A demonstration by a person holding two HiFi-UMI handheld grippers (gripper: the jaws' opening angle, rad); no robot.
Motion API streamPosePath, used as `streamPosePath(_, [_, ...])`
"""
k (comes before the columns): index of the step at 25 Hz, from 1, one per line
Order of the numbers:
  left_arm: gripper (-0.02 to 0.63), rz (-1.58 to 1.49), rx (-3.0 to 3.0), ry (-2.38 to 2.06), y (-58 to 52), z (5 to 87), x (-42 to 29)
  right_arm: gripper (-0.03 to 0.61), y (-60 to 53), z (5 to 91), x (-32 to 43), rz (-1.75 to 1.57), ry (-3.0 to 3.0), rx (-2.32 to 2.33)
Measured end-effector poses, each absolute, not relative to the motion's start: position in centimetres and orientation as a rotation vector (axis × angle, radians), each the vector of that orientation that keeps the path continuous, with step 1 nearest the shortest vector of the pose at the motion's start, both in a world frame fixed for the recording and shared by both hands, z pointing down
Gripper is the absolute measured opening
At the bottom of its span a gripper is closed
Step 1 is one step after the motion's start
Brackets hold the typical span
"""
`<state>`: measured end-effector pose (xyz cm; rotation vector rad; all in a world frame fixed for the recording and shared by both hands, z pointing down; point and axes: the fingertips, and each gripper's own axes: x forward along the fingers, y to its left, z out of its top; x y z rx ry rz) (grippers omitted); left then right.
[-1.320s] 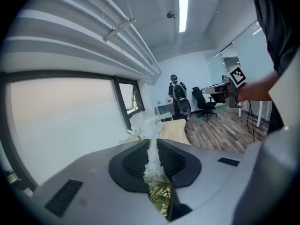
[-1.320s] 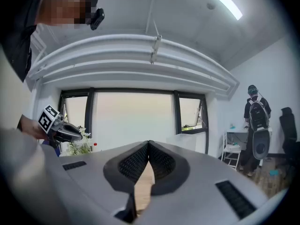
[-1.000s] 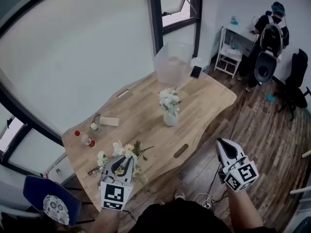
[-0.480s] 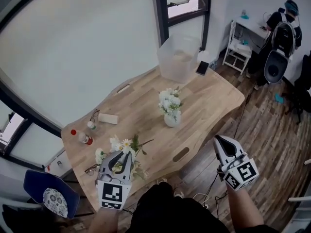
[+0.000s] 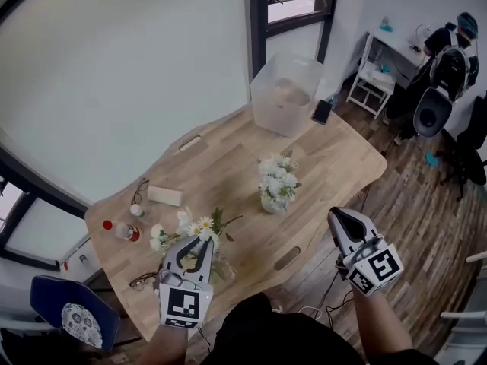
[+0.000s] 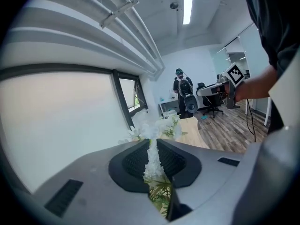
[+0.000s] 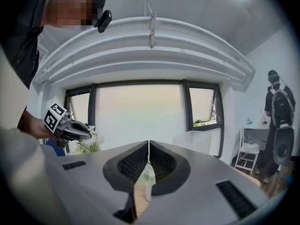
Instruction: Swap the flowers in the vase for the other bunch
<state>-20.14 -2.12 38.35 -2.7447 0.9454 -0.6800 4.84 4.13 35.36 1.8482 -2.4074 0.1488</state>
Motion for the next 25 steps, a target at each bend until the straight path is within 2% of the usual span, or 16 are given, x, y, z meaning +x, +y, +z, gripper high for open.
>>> streamPosePath(12, [0.048,-0.671,-2.769,0.971,-7.5,38.5,-17.7,0.028,-2.8,35.4,4.3,0.172,-2.503,1.664])
streamPosePath(25, [0.048,-0.879,-2.553,1.515,-9.5,39.3,-15.2,0.028,-12.8,36.7,8.1,0.173,-2.861,1.104])
